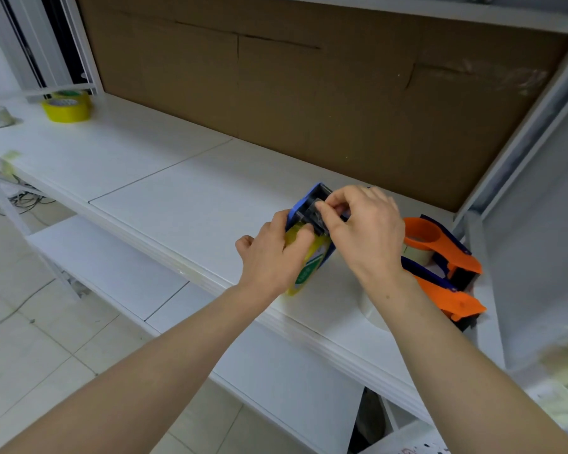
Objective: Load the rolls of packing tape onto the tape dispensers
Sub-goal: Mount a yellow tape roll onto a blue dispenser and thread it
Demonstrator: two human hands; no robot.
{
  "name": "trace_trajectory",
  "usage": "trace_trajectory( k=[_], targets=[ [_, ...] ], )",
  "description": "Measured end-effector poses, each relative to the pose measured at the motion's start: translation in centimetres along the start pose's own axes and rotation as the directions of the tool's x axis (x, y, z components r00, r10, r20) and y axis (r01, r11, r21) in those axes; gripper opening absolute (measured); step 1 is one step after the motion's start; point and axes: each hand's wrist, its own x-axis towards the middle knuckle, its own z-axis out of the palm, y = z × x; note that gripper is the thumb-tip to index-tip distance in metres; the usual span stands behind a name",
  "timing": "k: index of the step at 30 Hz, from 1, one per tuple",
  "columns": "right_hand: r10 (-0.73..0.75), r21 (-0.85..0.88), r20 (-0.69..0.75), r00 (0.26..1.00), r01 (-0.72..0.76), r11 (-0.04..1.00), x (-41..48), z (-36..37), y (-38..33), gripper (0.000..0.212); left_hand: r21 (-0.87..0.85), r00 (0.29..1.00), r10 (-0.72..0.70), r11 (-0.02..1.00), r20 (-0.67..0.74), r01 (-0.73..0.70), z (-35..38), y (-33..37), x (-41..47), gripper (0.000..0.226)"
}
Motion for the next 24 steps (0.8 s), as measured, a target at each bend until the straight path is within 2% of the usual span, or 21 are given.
trace_trajectory(
  k=[4,9,12,14,18,20,24],
  targets=[
    [0.023,0.072,0.053,0.998,-0.027,0.997,0.4,-0.1,0.0,0.014,0.288,0.996,0.078,0.956,-0.052,-0.060,-0.1,-0.4,0.2,0.064],
    [-0.006,0.045,0.107,0.994,0.001,0.999,0.9,-0.3,-0.1,0.016,0.442,0.994,0.105,0.894,-0.037,-0.078,-0.3,-0.1,0.7,0.078],
    [0.002,0.053,0.135,0.991,-0.009,0.999,1.5,-0.6,-0.1,0.018,0.479,0.996,0.092,0.874,-0.002,-0.080,-0.3,0.2,1.1,0.082],
    [0.007,0.054,0.150,0.989,-0.015,0.998,1.8,-0.7,-0.2,0.019,0.474,0.997,0.081,0.877,0.017,-0.079,-0.2,0.2,1.3,0.078],
    [0.110,0.126,0.203,0.973,-0.137,0.983,2.3,-0.8,0.2,0.017,0.472,0.994,0.110,0.877,-0.005,-0.095,-0.1,-0.1,1.5,0.065],
    [0.159,0.153,0.231,0.960,-0.197,0.968,2.5,-0.8,0.4,0.015,0.496,0.993,0.115,0.862,0.002,-0.100,-0.2,0.0,1.7,0.069],
    [0.163,0.163,0.252,0.954,-0.208,0.965,2.7,-0.6,0.3,0.013,0.513,0.999,0.047,0.857,0.003,-0.042,-0.3,0.8,1.9,0.083]
  ],
)
